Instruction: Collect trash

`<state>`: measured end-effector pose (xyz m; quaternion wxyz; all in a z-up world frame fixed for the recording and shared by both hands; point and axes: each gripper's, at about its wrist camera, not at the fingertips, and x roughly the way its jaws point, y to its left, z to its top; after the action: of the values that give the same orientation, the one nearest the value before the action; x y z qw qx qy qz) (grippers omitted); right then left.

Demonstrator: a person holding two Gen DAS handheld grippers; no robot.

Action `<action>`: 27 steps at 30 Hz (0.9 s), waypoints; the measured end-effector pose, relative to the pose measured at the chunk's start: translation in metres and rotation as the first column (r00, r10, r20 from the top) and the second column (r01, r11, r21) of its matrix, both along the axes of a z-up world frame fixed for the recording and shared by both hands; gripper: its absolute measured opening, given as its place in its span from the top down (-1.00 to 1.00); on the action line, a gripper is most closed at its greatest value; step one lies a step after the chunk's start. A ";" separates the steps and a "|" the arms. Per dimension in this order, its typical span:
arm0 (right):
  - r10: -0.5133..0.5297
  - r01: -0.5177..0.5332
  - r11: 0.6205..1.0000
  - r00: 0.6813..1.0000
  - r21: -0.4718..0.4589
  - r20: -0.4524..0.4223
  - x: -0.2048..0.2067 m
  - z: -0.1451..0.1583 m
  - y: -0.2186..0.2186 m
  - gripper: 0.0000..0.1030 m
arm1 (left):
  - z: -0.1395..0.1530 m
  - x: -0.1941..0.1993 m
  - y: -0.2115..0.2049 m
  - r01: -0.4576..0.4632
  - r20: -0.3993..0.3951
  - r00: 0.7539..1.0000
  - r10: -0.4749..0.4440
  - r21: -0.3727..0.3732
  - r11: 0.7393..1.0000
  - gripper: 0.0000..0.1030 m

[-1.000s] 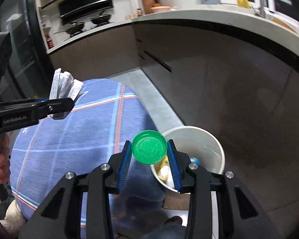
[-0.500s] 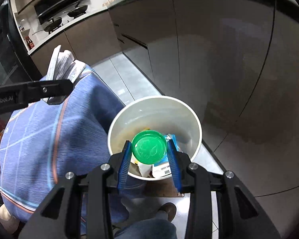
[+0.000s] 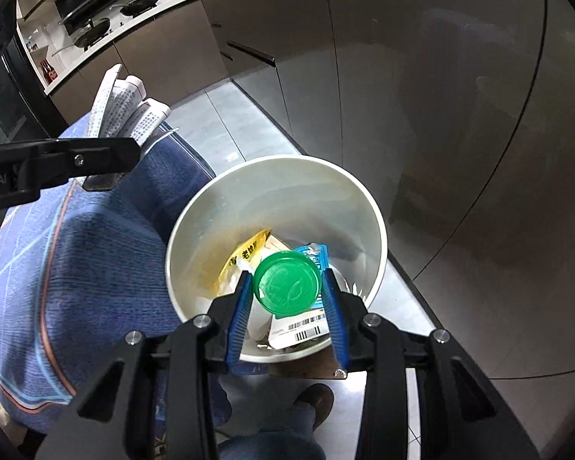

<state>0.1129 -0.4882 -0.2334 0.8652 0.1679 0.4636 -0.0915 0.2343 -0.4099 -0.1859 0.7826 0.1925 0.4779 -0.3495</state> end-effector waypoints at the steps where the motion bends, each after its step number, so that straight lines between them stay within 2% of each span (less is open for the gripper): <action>1: 0.005 -0.005 1.000 1.000 -0.002 -0.003 0.002 -0.002 0.000 0.26 | -0.001 0.000 -0.001 0.001 0.002 1.000 -0.001 0.003 1.000 0.35; 3: 0.017 -0.017 1.000 1.000 -0.008 0.001 0.004 -0.002 0.001 0.20 | -0.002 0.000 -0.003 0.001 0.015 1.000 -0.001 0.007 1.000 0.33; 5: 0.030 -0.030 0.999 1.000 -0.013 0.003 0.005 -0.003 0.002 -0.09 | -0.001 -0.001 -0.003 -0.006 0.036 0.999 0.005 0.016 1.000 0.20; 7: 0.044 -0.043 0.999 0.999 -0.023 0.017 0.005 -0.002 0.005 -0.23 | 0.000 0.000 -0.002 -0.014 0.047 0.999 0.013 0.012 1.000 -0.04; 8: 0.050 -0.049 0.998 0.998 -0.027 0.024 0.005 -0.002 0.005 -0.33 | 0.001 0.001 -0.001 -0.018 0.049 0.999 0.018 0.006 1.000 -0.07; 10: 0.057 -0.056 0.998 0.998 -0.034 0.038 0.003 -0.001 0.007 -0.42 | 0.003 0.005 0.001 -0.023 0.051 0.998 0.023 -0.002 1.000 -0.22; 11: 0.062 -0.061 0.998 0.997 -0.031 0.042 0.003 -0.001 0.007 -0.55 | 0.005 0.006 0.002 -0.028 0.063 0.998 0.028 -0.004 1.000 -0.28; 13: 0.071 -0.069 0.997 0.996 -0.026 0.053 0.001 0.000 0.008 -0.76 | 0.010 0.007 0.005 -0.036 0.086 0.996 0.037 -0.008 0.999 -0.51; 14: 0.074 -0.073 0.997 0.995 -0.028 0.062 -0.001 0.001 0.009 -0.80 | 0.012 0.007 0.006 -0.042 0.096 0.994 0.043 -0.014 0.999 -0.57; 15: 0.077 -0.075 0.997 0.995 -0.031 0.067 -0.002 0.002 0.009 -0.82 | 0.014 0.007 0.007 -0.048 0.105 0.993 0.050 -0.020 0.999 -0.72; 16: 0.079 -0.077 0.996 0.994 -0.035 0.068 -0.003 0.003 0.010 -0.94 | 0.016 0.008 0.008 -0.058 0.117 0.991 0.061 -0.027 0.998 -0.85; 18: 0.080 -0.078 0.996 0.994 -0.035 0.072 -0.005 0.004 0.010 -0.93 | 0.021 0.009 0.010 -0.078 0.134 0.988 0.082 -0.036 0.996 -0.84; 27: 0.070 -0.068 0.997 0.995 -0.032 0.070 -0.009 0.007 0.010 -0.94 | 0.028 0.009 0.011 -0.110 0.117 0.987 0.113 -0.030 0.993 -0.84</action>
<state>0.1038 -0.4784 -0.2260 0.8863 0.1419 0.4365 -0.0622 0.2437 -0.3985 -0.1576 0.8301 0.1768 0.4365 -0.2985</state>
